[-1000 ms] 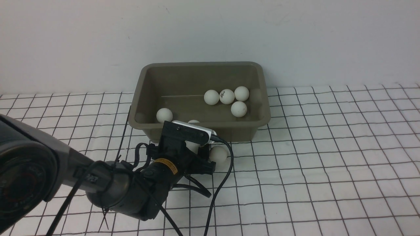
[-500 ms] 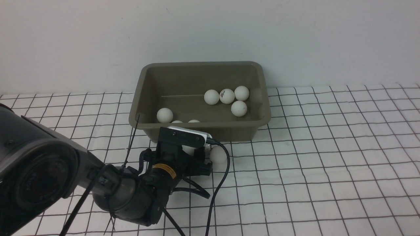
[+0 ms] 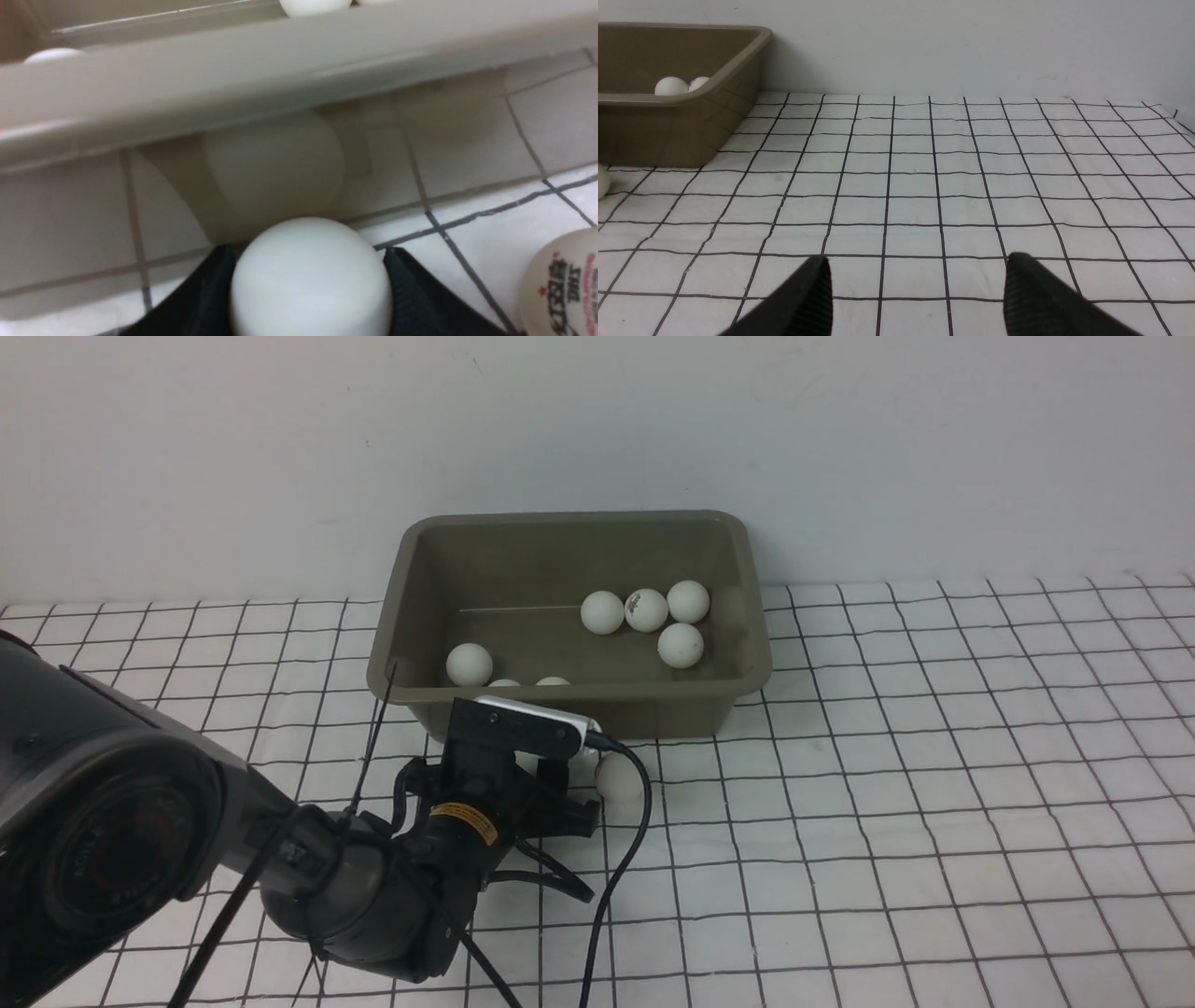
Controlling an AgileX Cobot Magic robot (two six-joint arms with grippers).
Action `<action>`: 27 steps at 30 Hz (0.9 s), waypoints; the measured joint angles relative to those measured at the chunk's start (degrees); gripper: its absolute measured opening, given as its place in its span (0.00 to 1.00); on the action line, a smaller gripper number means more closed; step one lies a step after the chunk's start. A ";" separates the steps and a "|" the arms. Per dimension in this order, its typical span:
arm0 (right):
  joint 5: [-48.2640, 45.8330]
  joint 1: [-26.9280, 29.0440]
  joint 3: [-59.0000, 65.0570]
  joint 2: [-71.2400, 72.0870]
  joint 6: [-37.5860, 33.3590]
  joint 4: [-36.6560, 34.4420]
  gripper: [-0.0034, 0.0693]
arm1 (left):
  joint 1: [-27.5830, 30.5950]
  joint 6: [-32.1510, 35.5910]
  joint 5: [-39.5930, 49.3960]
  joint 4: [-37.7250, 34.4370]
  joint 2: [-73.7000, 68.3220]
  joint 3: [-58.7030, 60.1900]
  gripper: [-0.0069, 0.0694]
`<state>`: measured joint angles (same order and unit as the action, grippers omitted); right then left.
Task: Put the table tennis balls into the box on the white checkered tablecloth.
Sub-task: 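Reach for and grasp a ping pong ball on the table beside the basket, then drop the ball into the bin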
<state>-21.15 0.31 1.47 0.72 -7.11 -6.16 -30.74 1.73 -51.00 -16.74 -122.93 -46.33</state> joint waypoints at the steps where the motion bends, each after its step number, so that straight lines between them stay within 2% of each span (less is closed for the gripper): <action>1: 0.00 0.00 0.00 0.00 0.00 0.00 0.67 | 0.00 0.08 -0.48 0.00 0.54 0.95 0.55; 10: 0.00 0.00 0.00 0.00 0.00 0.00 0.67 | -0.62 -0.84 -7.78 0.99 8.32 14.87 0.55; 16: 0.00 0.00 0.00 0.00 0.00 0.00 0.67 | -5.05 -2.95 -13.29 2.93 14.52 22.44 0.55; 22: 0.00 0.00 0.00 0.00 0.00 0.00 0.67 | -6.47 -5.01 -13.80 3.53 19.08 23.51 0.55; 27: 0.00 0.00 0.00 0.00 0.00 0.00 0.67 | -5.01 -7.34 -13.92 3.47 23.70 23.48 0.55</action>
<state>-21.15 0.31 1.47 0.72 -7.11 -6.16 -35.75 -5.61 -64.91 -13.27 -99.23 -22.85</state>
